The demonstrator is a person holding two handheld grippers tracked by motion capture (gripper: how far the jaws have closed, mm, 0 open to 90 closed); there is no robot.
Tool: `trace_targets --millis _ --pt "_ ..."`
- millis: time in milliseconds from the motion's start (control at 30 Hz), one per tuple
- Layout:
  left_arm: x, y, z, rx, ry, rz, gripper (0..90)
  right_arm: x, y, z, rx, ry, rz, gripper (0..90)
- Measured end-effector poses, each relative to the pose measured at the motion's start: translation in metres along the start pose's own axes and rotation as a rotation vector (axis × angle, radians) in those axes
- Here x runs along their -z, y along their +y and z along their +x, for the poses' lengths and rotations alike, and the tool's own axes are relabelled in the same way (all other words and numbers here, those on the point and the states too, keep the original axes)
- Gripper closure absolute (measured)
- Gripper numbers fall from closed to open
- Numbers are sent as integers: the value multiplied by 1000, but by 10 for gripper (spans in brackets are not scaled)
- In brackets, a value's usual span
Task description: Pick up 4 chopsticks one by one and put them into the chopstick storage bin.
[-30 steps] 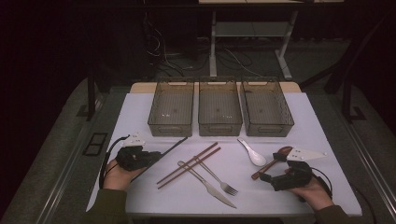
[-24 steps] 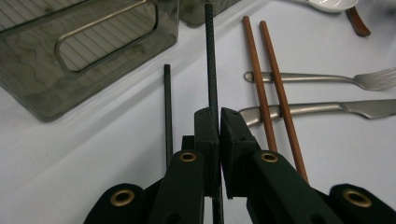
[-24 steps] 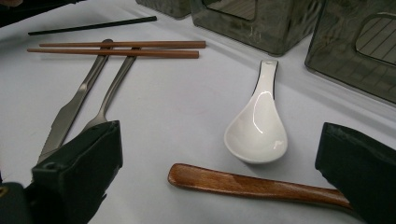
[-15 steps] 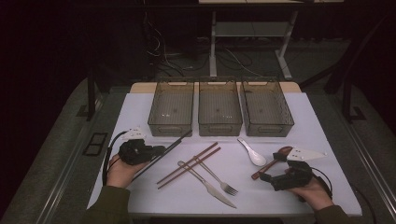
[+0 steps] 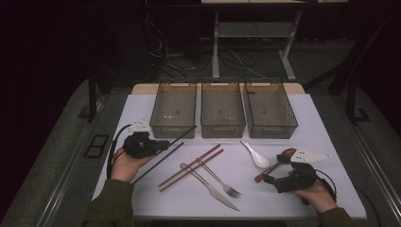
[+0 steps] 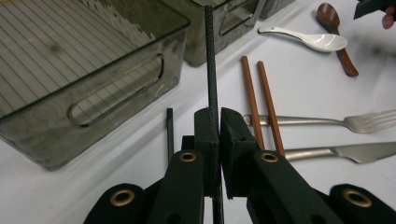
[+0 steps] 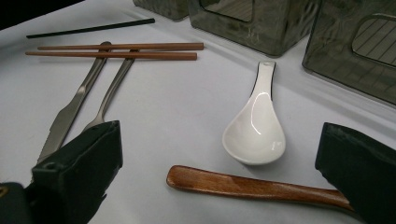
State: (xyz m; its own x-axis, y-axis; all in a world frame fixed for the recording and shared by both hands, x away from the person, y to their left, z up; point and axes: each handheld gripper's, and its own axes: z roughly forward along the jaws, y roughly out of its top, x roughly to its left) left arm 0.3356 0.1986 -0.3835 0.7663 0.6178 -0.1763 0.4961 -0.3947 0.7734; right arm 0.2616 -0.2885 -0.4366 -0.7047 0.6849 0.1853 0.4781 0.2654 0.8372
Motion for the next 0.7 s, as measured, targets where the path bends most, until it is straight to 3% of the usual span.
trace_targets --millis 700 --pt "-16 32 13 -9 15 -10 850 0 0 -1 -3 -3 -2 5"
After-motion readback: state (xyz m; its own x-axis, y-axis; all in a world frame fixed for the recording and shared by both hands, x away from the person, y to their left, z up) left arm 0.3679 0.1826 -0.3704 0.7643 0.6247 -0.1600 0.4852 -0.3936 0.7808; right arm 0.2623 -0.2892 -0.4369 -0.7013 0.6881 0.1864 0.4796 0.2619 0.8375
